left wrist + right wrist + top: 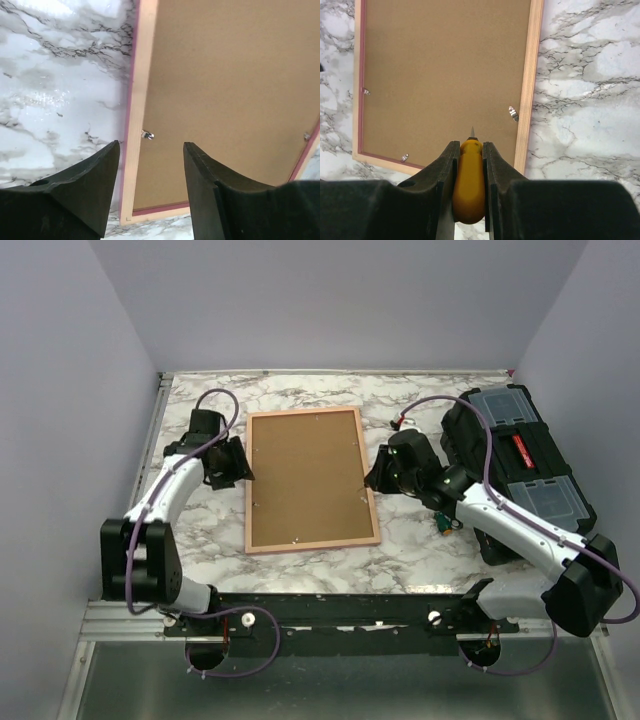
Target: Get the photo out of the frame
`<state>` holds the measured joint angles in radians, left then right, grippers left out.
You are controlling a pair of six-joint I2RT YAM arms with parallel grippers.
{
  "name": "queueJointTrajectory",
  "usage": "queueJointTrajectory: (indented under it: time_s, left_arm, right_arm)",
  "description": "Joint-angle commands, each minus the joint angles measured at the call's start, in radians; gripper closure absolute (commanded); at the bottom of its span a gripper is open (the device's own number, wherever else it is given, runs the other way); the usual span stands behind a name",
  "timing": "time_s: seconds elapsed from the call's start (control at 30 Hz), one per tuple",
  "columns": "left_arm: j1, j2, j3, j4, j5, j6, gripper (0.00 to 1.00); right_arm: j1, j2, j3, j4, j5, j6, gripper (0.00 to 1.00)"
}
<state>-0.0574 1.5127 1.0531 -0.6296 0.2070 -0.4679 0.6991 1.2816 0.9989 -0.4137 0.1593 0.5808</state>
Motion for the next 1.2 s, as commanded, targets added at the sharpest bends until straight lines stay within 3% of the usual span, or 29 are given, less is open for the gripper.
queueJointTrajectory:
  time_s: [0.0,0.1,0.27,0.47,0.63,0.87,1.17]
  left_arm:
    - [-0.148,-0.258,-0.087,0.077,-0.129,-0.04,0.41]
    - [-0.27,-0.413,-0.234,0.172,-0.028,-0.141,0.39]
    - [-0.467,-0.576,-0.511,0.441,0.093,-0.298,0.51]
    - [-0.642,-0.515,-0.613,0.596,0.077,-0.384,0.62]
    - [-0.714,-0.425,-0.603,0.663,0.039,-0.406,0.71]
    - [-0.72,-0.356,-0.586,0.673,0.019,-0.414,0.84]
    - [-0.722,-0.301,-0.604,0.704,0.009,-0.441,0.89]
  right_arm:
    - [0.005,-0.016,-0.025,-0.001,0.012,-0.025,0.99]
    - [0.006,0.005,-0.026,-0.004,0.016,-0.036,0.99]
    - [0.007,0.032,-0.023,0.005,0.0,-0.051,0.99]
    - [0.011,0.112,0.001,-0.015,0.063,-0.05,0.99]
    - [0.029,0.186,0.056,-0.055,0.171,-0.045,0.99]
    - [0.043,0.225,0.103,-0.073,0.262,-0.061,1.0]
    - [0.043,0.293,0.156,-0.045,0.273,-0.119,0.99]
